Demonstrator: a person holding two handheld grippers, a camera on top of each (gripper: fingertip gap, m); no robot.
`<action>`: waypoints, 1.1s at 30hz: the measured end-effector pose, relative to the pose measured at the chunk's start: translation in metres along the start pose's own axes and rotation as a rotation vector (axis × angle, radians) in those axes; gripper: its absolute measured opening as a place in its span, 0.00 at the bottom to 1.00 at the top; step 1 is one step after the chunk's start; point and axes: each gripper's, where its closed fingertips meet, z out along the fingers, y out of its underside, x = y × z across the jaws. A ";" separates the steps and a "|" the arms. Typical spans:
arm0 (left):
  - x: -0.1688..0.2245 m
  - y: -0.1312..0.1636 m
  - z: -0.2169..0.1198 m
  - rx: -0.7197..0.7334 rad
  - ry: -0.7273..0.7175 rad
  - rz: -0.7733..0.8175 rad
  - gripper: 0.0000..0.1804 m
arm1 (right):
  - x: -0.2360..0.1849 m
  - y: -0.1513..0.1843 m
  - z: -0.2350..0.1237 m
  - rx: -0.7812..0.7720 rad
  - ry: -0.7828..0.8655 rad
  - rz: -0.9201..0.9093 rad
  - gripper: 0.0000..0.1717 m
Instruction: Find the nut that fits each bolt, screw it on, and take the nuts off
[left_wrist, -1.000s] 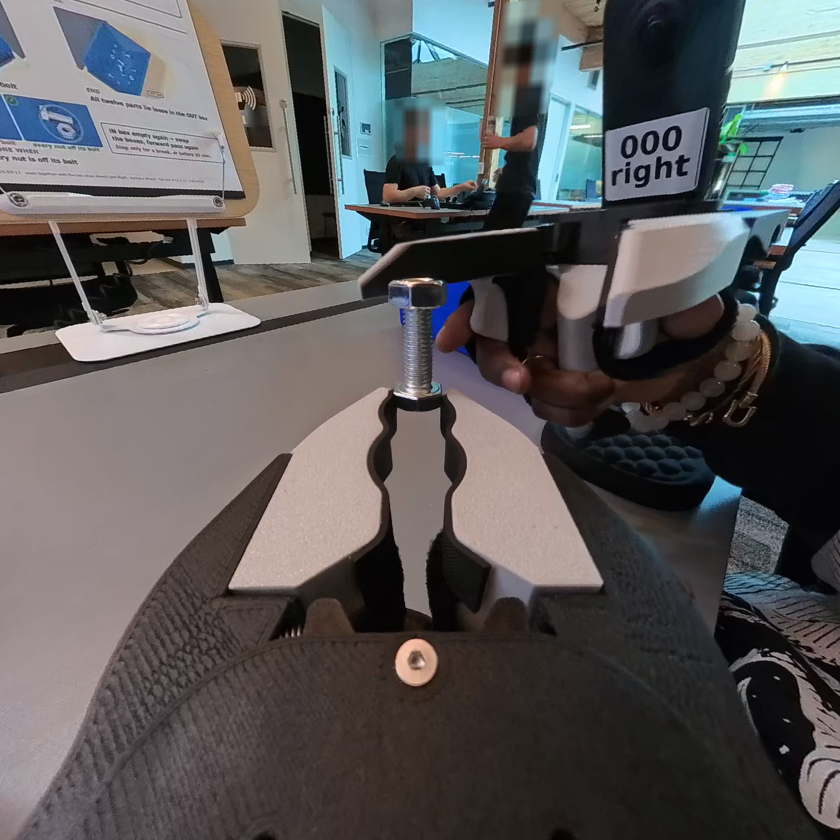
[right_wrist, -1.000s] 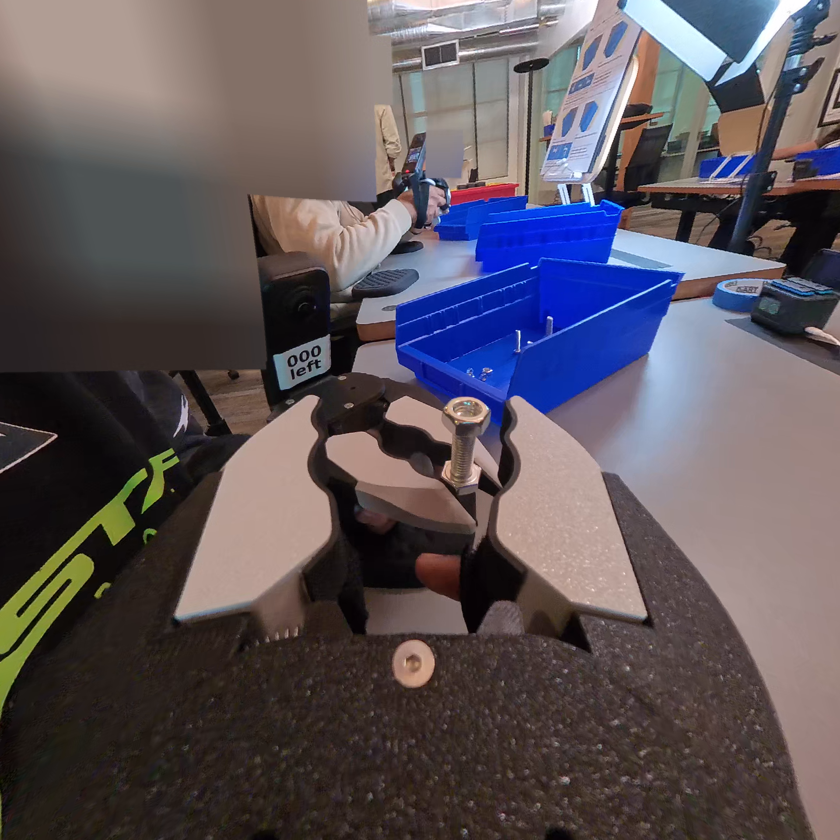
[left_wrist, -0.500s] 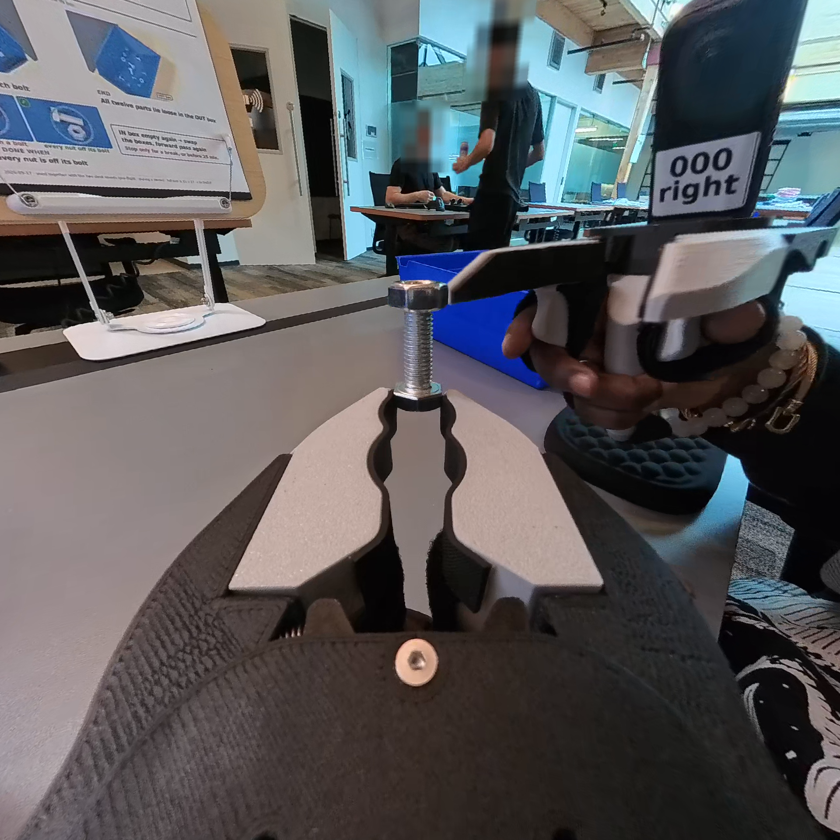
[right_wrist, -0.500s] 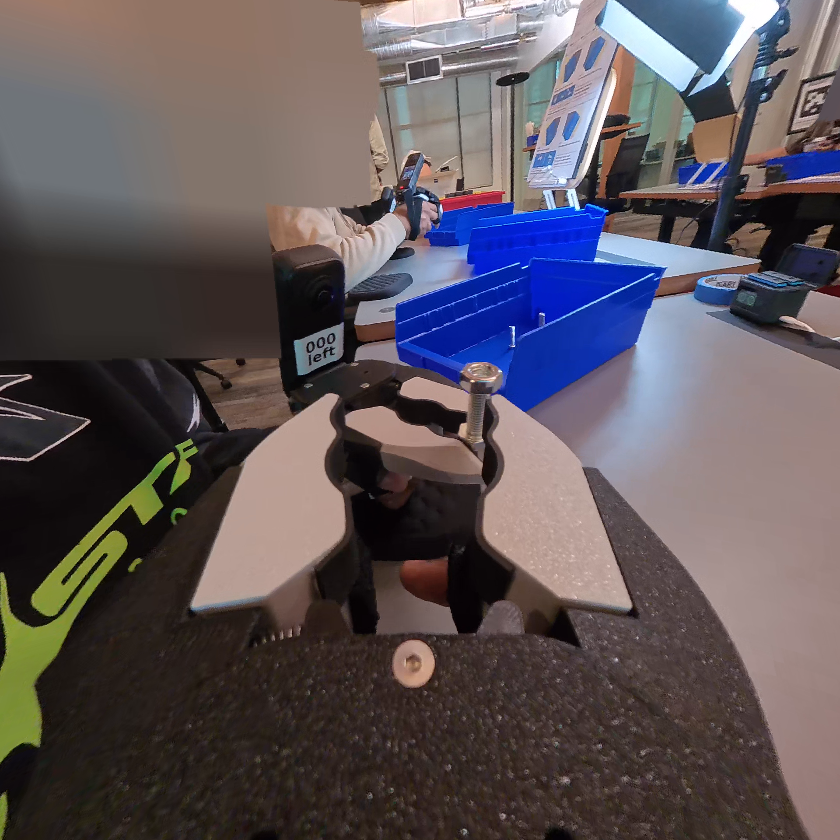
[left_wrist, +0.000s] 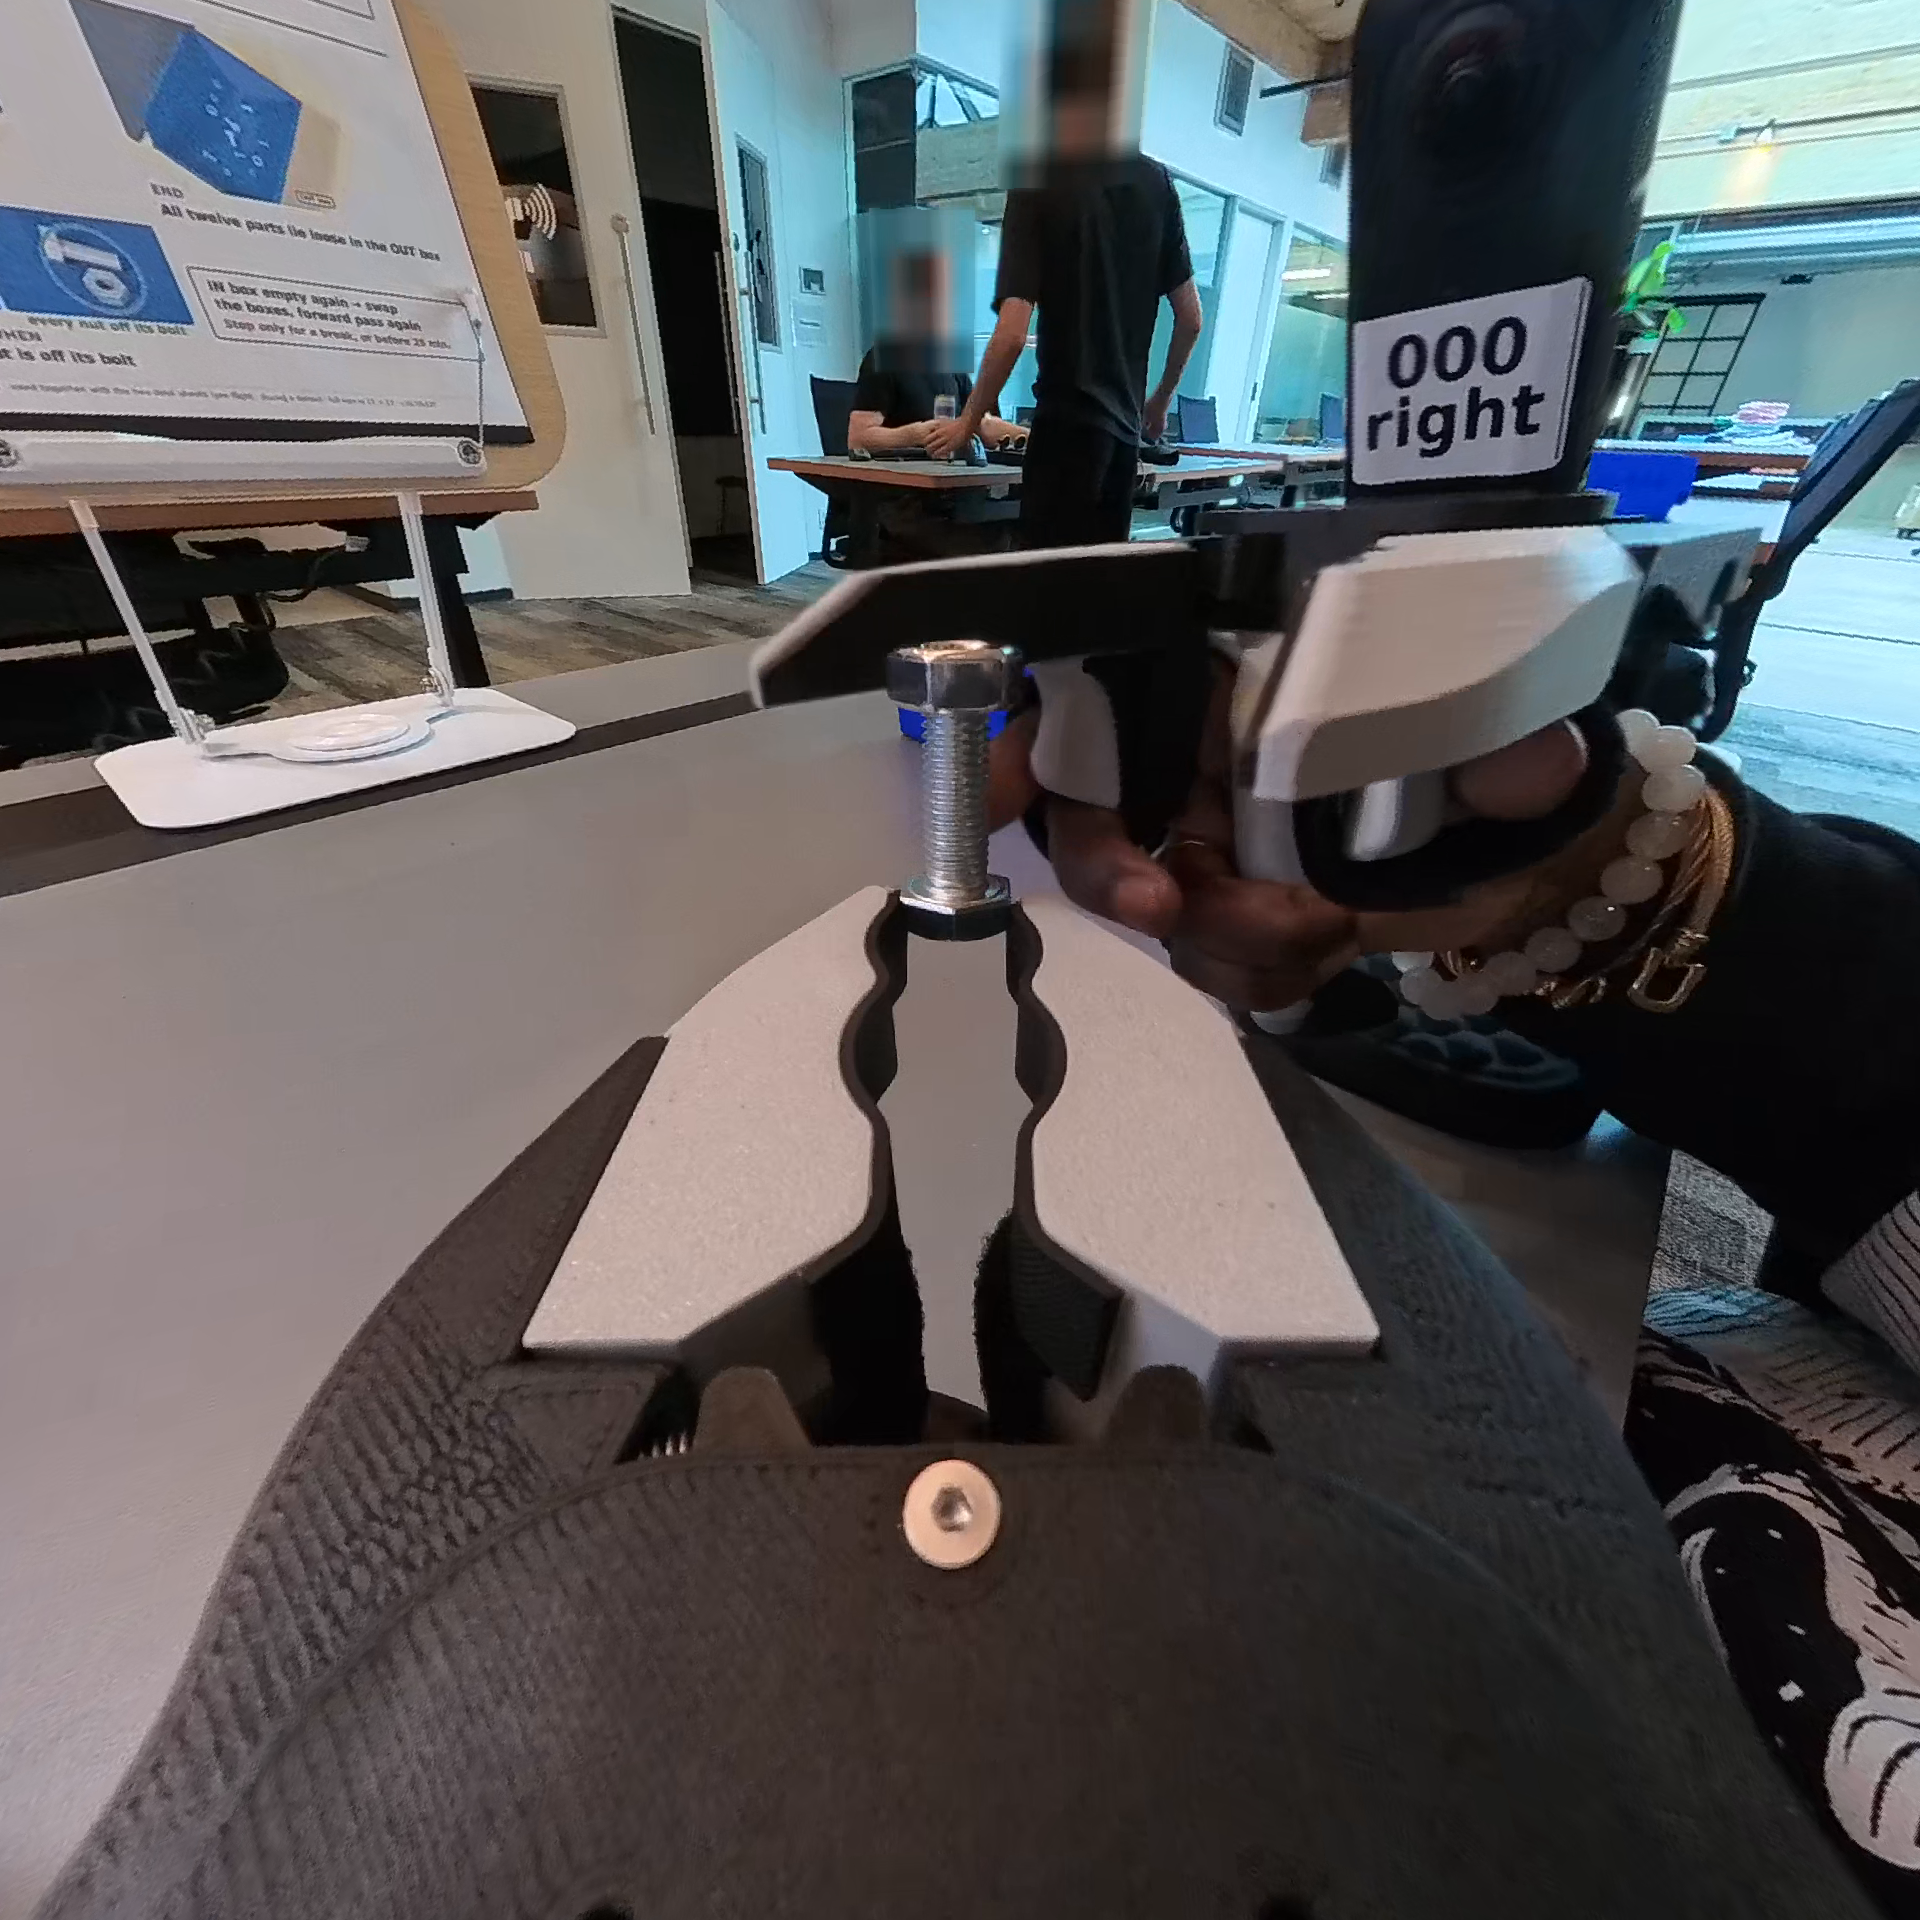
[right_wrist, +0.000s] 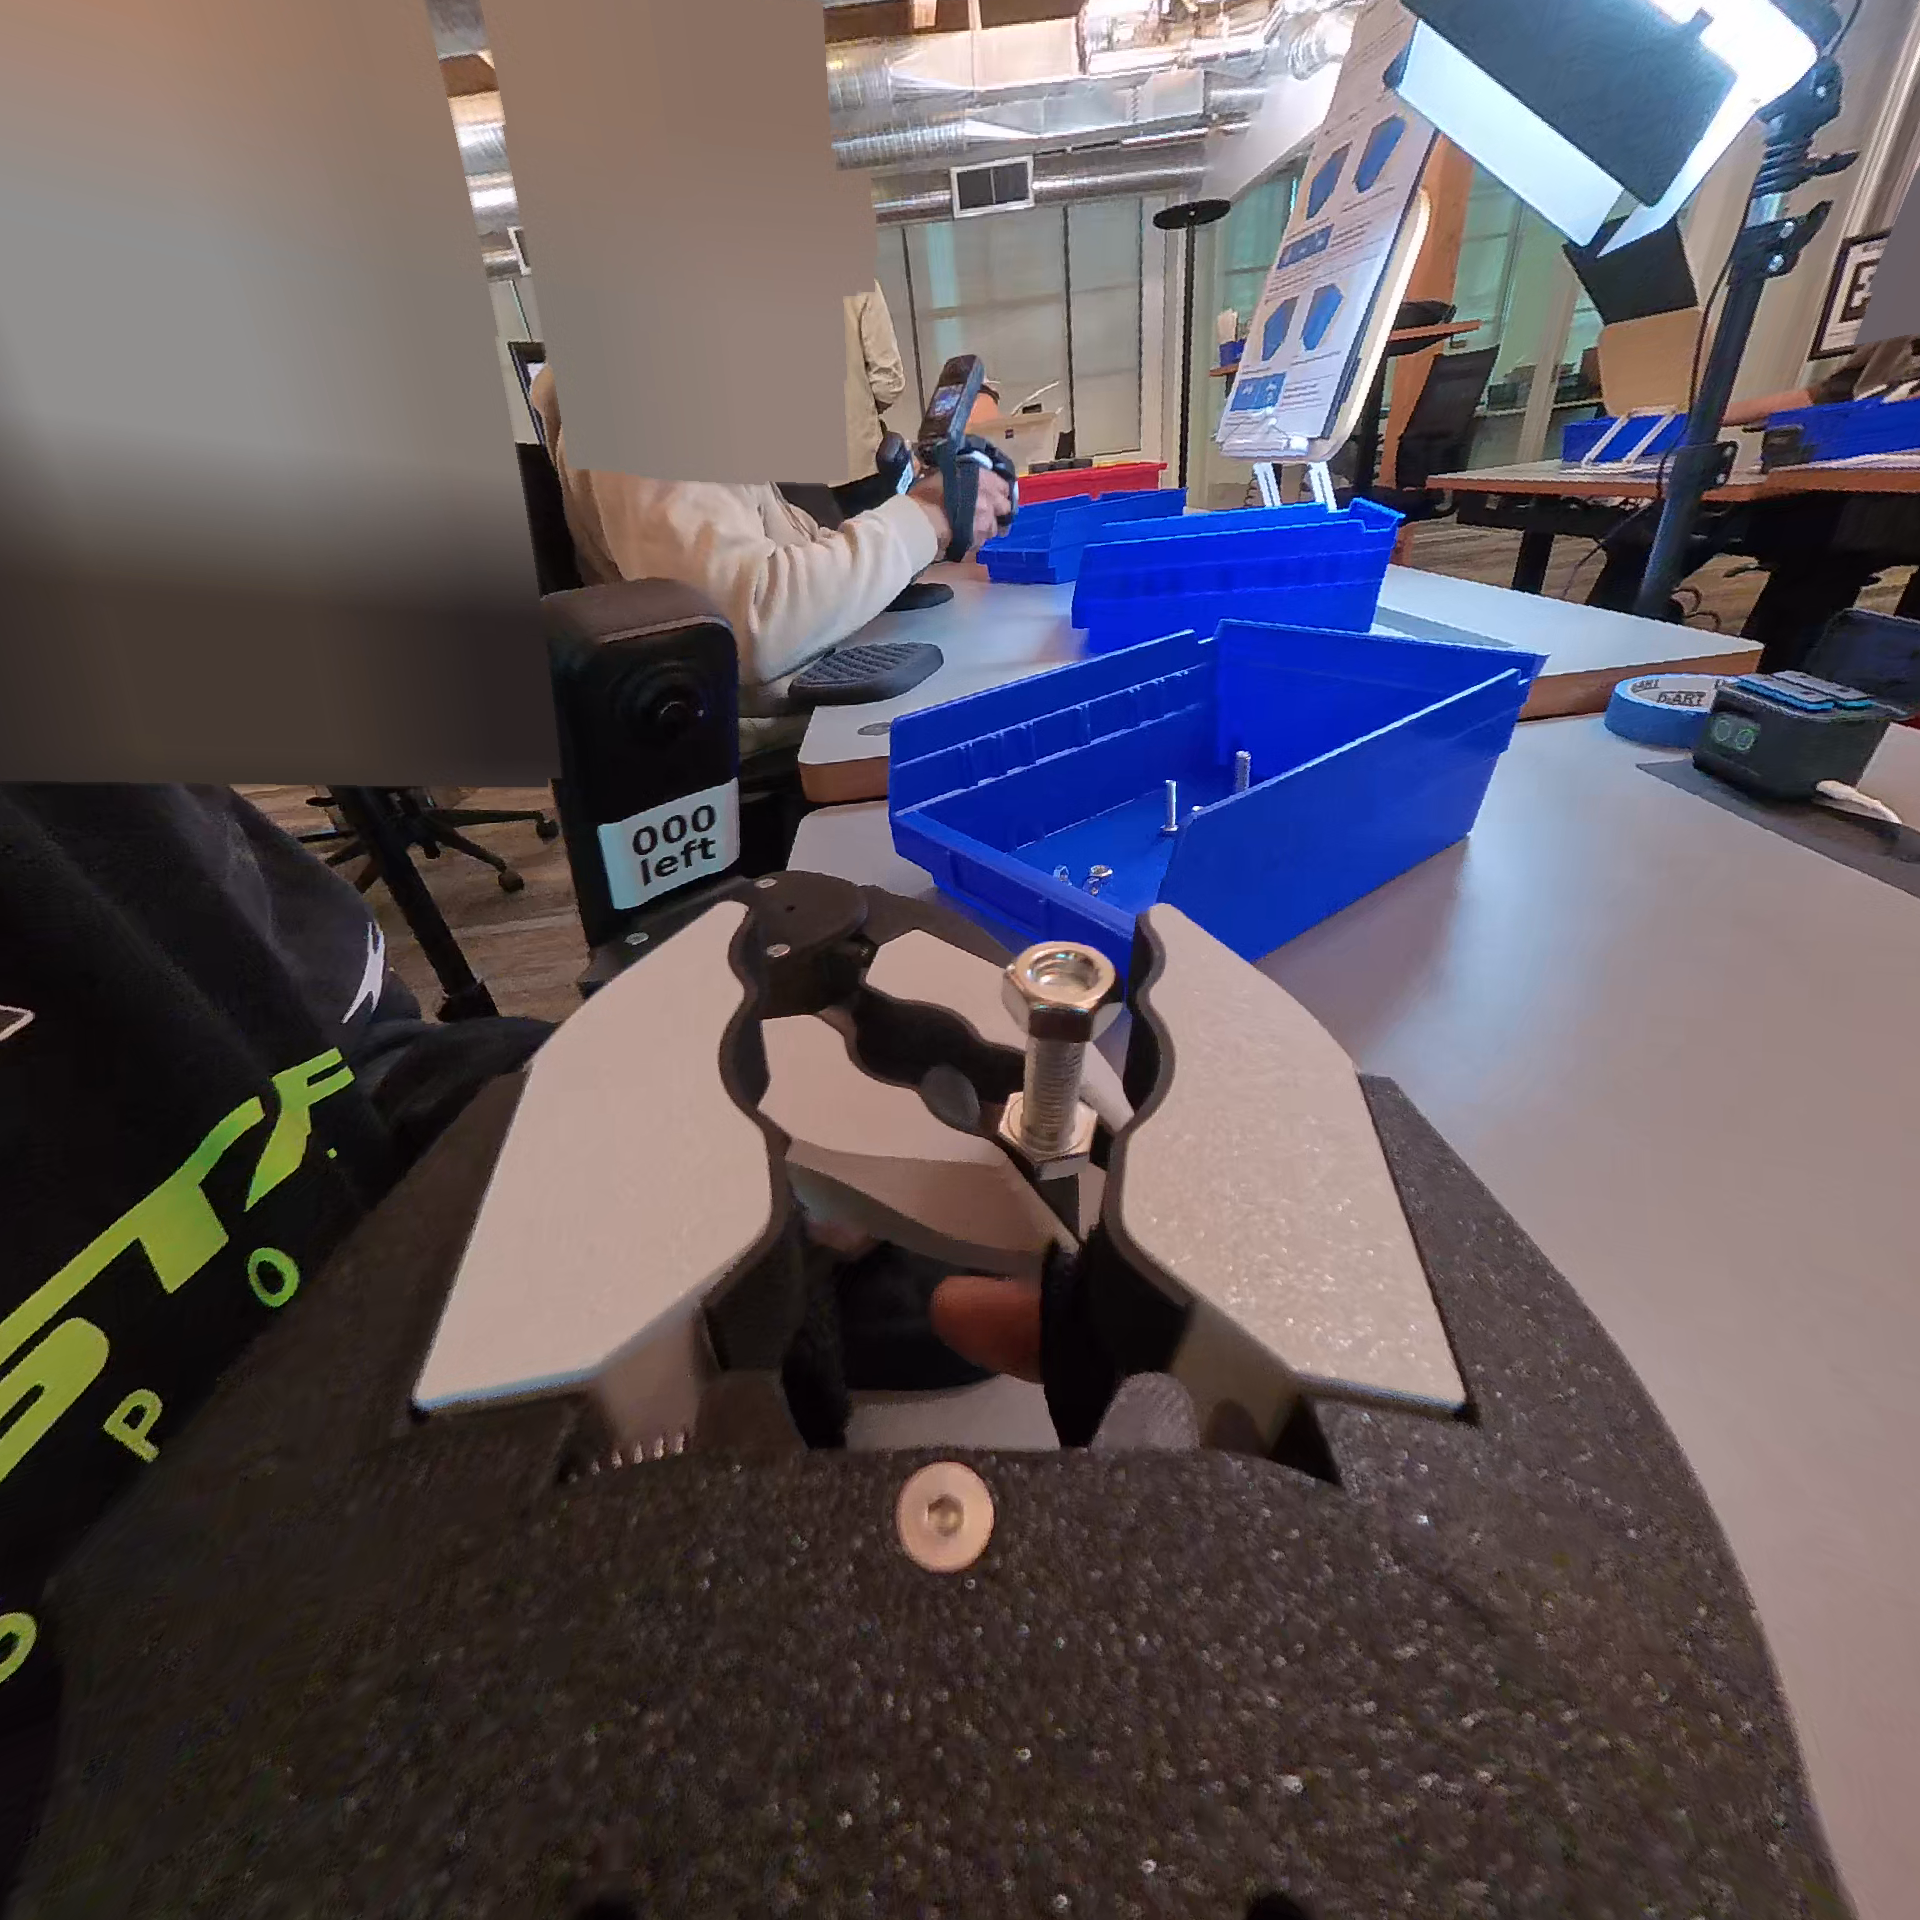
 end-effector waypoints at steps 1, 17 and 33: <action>0.000 0.000 0.000 0.001 0.000 -0.003 0.10 | -0.001 0.000 -0.001 0.001 0.002 -0.003 0.39; -0.002 -0.001 -0.001 0.008 -0.006 -0.014 0.10 | 0.003 -0.002 -0.028 0.046 0.089 -0.013 0.34; 0.001 0.003 0.001 -0.016 0.000 0.016 0.10 | -0.003 0.008 0.000 -0.030 0.019 -0.025 0.42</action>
